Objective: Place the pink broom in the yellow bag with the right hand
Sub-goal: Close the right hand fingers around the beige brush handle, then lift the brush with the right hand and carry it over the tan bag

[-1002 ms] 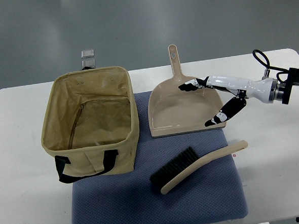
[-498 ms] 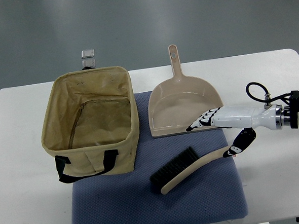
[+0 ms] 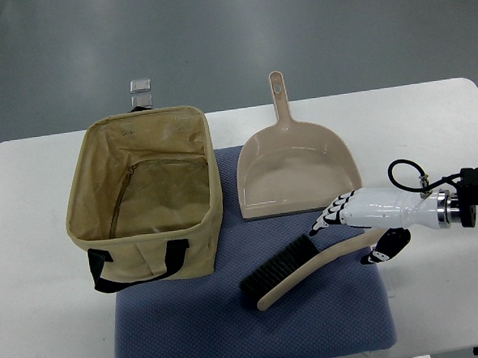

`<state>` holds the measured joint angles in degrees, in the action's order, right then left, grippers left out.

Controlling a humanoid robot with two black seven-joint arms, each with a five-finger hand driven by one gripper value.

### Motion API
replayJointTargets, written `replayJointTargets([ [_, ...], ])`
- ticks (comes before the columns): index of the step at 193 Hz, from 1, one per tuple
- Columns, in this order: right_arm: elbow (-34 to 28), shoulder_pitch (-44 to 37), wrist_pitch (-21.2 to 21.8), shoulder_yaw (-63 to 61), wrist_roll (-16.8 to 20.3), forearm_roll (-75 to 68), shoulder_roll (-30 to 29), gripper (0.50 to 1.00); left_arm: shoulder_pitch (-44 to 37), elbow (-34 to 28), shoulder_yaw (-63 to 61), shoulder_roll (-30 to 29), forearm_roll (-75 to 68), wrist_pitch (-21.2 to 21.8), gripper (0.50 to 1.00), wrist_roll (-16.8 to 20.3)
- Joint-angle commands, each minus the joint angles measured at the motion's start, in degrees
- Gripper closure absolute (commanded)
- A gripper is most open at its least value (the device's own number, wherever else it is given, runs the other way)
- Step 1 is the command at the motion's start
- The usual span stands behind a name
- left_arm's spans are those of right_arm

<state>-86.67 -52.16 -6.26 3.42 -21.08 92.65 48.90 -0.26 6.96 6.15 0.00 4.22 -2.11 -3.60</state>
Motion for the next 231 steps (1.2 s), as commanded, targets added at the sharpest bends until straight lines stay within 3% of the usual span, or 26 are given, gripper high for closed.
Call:
replayJointTargets([
  [1, 0.18, 0.04, -0.24, 0.71, 0.16, 0.95, 0.14, 0.695, 0.00, -0.01, 0.00, 0.00, 0.00, 0.00, 0.500, 0.00],
  [167, 2.38, 0.92, -3.14, 2.47, 3.15, 6.58, -1.00, 0.779, 0.00, -0.01, 0.00, 0.00, 0.00, 0.00, 0.500, 0.00],
  [195, 2.91, 1.18, -4.02, 2.47, 3.15, 7.37, -1.35, 0.816, 0.00, 0.07, 0.00, 0.00, 0.00, 0.00, 0.500, 0.00],
  [231, 4.75, 1.27, -4.11, 2.47, 3.94, 8.60, -1.61, 0.910, 0.00, -0.01, 0.00, 0.00, 0.00, 0.00, 0.500, 0.00],
])
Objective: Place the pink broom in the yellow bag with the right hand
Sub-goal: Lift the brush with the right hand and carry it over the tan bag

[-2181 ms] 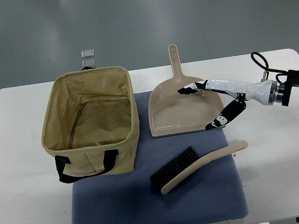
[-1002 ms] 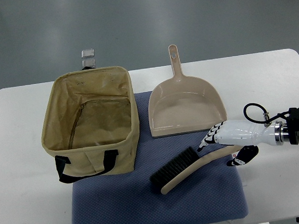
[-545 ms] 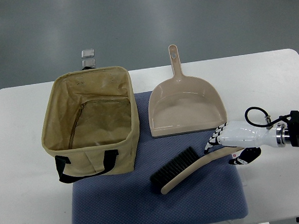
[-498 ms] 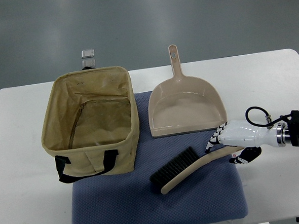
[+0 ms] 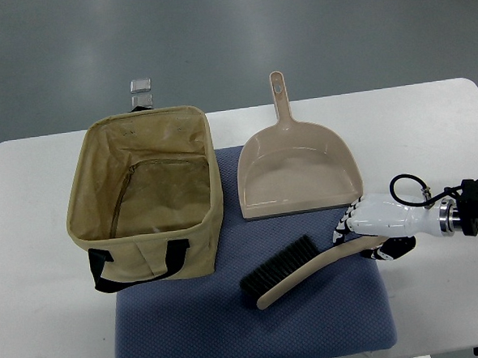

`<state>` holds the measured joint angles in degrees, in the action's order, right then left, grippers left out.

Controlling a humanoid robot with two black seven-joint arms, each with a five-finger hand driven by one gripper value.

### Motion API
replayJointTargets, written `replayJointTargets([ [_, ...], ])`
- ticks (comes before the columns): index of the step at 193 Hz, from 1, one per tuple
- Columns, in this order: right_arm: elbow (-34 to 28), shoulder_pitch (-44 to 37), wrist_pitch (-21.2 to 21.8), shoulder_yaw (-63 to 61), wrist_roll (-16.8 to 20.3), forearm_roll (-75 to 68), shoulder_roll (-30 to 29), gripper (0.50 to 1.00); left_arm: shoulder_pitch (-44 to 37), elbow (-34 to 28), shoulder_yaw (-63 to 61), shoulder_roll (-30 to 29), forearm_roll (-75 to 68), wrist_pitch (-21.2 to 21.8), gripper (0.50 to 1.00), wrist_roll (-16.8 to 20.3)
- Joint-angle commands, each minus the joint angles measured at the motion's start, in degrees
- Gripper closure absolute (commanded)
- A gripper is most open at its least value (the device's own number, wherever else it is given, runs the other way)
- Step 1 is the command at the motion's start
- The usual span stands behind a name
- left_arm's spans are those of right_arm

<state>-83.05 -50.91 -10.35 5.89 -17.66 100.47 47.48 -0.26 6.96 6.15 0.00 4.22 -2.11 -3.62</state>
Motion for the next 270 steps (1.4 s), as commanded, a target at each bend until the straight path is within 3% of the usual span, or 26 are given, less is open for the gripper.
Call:
replayJointTargets([
  [1, 1.23, 0.03, -0.02, 0.00, 0.53, 0.78, -0.20, 0.918, 0.00, 0.07, 0.00, 0.00, 0.00, 0.00, 0.500, 0.02],
  [19, 1.75, -0.06, -0.10, 0.00, 0.70, 0.78, -0.81, 1.000, 0.00, -0.02, 0.00, 0.00, 0.00, 0.00, 0.500, -0.07],
  [62, 2.46, -0.77, -2.04, -0.62, 0.88, 0.08, -0.73, 1.000, 0.00, 0.07, 0.00, 0.00, 0.00, 0.00, 0.500, 0.02],
  [136, 2.46, -7.71, -9.60, -1.06, 0.00, -4.66, 2.44, 1.000, 0.00, -0.02, 0.00, 0.00, 0.00, 0.00, 0.500, -0.07],
  [208, 2.90, -21.24, -8.63, -1.06, -1.32, -15.39, 4.90, 1.000, 0.00, -0.02, -0.09, 0.00, 0.00, 0.00, 0.500, 0.02],
  [270, 10.10, -31.18, -5.91, -2.82, -1.06, -17.32, 0.77, 1.000, 0.00, 0.07, 0.00, 0.00, 0.00, 0.00, 0.500, 0.02],
])
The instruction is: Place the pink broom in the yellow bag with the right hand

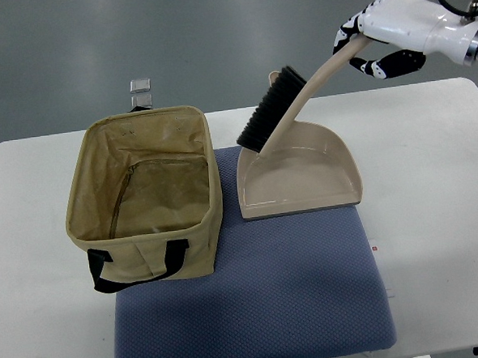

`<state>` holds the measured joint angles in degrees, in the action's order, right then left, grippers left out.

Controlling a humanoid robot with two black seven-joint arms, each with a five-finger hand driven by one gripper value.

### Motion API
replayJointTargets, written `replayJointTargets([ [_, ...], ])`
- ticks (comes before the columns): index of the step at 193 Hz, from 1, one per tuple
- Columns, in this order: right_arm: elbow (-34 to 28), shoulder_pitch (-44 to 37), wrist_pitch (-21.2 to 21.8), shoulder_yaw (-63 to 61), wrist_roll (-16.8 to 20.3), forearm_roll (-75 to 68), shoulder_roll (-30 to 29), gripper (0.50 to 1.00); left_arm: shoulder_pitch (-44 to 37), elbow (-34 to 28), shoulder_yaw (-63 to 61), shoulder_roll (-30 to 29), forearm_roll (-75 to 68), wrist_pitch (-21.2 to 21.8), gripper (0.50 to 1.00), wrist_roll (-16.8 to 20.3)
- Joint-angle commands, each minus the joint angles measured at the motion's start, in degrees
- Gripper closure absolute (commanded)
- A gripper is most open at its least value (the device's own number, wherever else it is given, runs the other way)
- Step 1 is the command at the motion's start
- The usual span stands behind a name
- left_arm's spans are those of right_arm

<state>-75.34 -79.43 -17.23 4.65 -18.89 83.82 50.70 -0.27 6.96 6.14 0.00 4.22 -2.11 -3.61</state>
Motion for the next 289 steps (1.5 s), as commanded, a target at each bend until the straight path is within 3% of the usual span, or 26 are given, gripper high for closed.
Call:
replayJointTargets([
  [1, 2.65, -2.74, 1.15, -2.01, 0.17, -0.67, -2.79, 1.000, 0.01, -0.01, 0.02, 0.00, 0.00, 0.00, 0.500, 0.01],
  [33, 4.06, -2.92, 5.46, -8.51, 0.60, -0.15, -8.33, 1.000, 0.01, -0.02, 0.02, 0.00, 0.00, 0.00, 0.500, 0.01],
  [128, 8.98, -1.69, 5.37, -8.07, 0.87, 3.02, -25.12, 1.000, 0.01, -0.02, 0.02, 0.00, 0.00, 0.00, 0.500, 0.01],
  [130, 9.16, -1.51, 5.28, -8.07, 0.87, 3.02, -25.30, 0.983, 0.01, -0.02, 0.02, 0.00, 0.00, 0.00, 0.500, 0.01],
  [131, 9.42, -1.43, 5.11, -8.07, 0.87, 3.02, -25.47, 0.947, 0.01, -0.02, 0.02, 0.00, 0.00, 0.00, 0.500, 0.01],
  [133, 9.42, -1.43, 5.11, -8.07, 0.87, 3.02, -25.47, 0.946, 0.01, -0.02, 0.02, 0.00, 0.00, 0.00, 0.500, 0.01],
  [136, 9.86, -1.16, 5.02, -8.07, 0.87, 3.02, -26.00, 0.887, 0.01, 0.07, 0.02, 0.00, 0.00, 0.00, 0.500, 0.01],
  [140, 10.13, -0.99, 4.93, -8.16, 0.78, 3.02, -26.44, 0.848, 0.01, -0.01, 0.02, 0.00, 0.00, 0.00, 0.500, 0.01],
  [153, 10.39, -0.46, 4.93, -8.16, 0.78, 3.02, -27.14, 0.812, 0.01, -0.02, 0.02, 0.00, 0.00, 0.00, 0.500, 0.01],
  [164, 10.39, -0.11, 5.02, -8.16, 0.69, 3.02, -27.14, 0.748, 0.01, -0.02, 0.02, 0.00, 0.00, 0.00, 0.500, 0.01],
  [175, 10.39, -0.02, 5.02, -8.25, 0.69, 2.93, -27.32, 0.742, 0.01, -0.02, 0.02, 0.00, 0.00, 0.00, 0.500, 0.01],
  [184, 10.39, 0.07, 5.02, -8.25, 0.61, 2.93, -27.67, 0.705, 0.01, 0.07, 0.02, 0.00, 0.00, 0.00, 0.500, -0.08],
  [202, 10.39, 0.24, 5.02, -8.51, 0.61, 2.75, -27.85, 0.679, 0.01, -0.02, 0.02, 0.00, 0.00, 0.00, 0.500, 0.01],
  [257, 10.48, 1.74, 5.02, -10.62, 0.34, 1.43, -26.26, 0.677, 0.01, -0.02, 0.02, 0.00, 0.00, 0.00, 0.500, 0.01],
  [289, 10.48, 9.21, 6.16, -20.03, 0.69, -4.28, -24.77, 0.675, 0.01, -0.02, 0.02, 0.00, 0.00, 0.00, 0.500, 0.01],
])
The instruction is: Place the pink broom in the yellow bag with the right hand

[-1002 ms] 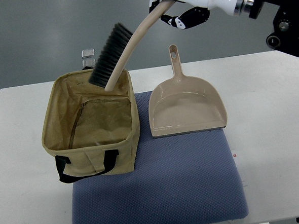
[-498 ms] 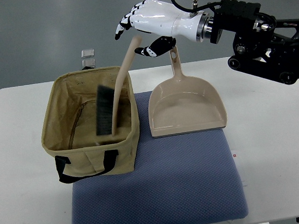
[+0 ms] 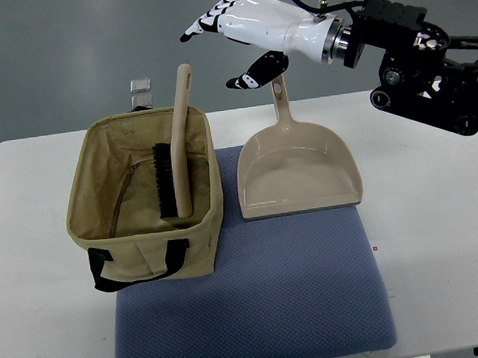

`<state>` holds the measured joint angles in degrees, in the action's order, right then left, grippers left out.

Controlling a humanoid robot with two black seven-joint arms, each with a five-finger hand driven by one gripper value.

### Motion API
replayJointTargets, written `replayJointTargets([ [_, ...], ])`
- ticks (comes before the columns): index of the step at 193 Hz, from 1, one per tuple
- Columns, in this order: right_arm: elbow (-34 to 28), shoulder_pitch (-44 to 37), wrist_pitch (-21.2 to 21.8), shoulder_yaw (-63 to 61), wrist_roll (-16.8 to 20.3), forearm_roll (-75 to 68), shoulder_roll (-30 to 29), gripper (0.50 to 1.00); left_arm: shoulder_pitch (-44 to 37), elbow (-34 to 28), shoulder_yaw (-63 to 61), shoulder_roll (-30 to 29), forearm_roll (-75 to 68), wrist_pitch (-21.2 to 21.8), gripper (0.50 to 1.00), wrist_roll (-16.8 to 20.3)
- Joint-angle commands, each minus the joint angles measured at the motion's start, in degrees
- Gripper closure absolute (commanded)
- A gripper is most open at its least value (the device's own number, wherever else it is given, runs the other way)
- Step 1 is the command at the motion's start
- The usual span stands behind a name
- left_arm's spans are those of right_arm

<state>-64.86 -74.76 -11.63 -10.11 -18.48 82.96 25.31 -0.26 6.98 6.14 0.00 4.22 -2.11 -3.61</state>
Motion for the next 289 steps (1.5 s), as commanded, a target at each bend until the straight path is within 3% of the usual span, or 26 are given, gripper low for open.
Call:
replayJointTargets([
  [1, 0.00, 4.97, 0.73, -5.88, 0.29, -3.76, 0.62, 0.675, 0.00, -0.03, 0.01, 0.00, 0.00, 0.00, 0.500, 0.01],
  [43, 0.53, 15.96, 8.56, -21.62, 0.73, -13.70, 0.26, 0.675, 0.00, -0.03, 0.01, 0.00, 0.00, 0.00, 0.500, 0.01],
  [100, 6.42, 26.95, 15.06, -36.38, 5.91, -35.40, -1.40, 0.668, 0.00, -0.03, 0.01, 0.00, 0.00, 0.00, 0.500, 0.01],
  [147, 13.98, 31.52, 15.32, -42.98, 6.44, -46.13, -5.71, 0.636, 0.00, -0.03, 0.01, 0.00, 0.00, 0.00, 0.500, -0.08],
  [158, 16.61, 32.75, 15.41, -46.40, 6.44, -47.27, -7.73, 0.583, 0.00, -0.03, 0.01, 0.00, 0.00, 0.00, 0.500, 0.01],
  [173, 18.90, 34.24, 15.50, -50.00, 6.35, -47.45, -10.10, 0.570, 0.00, -0.03, 0.01, 0.00, 0.00, 0.00, 0.500, 0.01],
  [224, 23.47, 37.32, 15.50, -52.82, 6.35, -47.54, -13.36, 0.570, 0.00, -0.03, 0.01, 0.00, 0.00, 0.00, 0.500, 0.01],
  [289, 23.47, 38.20, 15.41, -52.73, 6.00, -47.54, -14.06, 0.570, 0.00, 0.05, 0.01, 0.00, 0.00, 0.00, 0.500, 0.01],
])
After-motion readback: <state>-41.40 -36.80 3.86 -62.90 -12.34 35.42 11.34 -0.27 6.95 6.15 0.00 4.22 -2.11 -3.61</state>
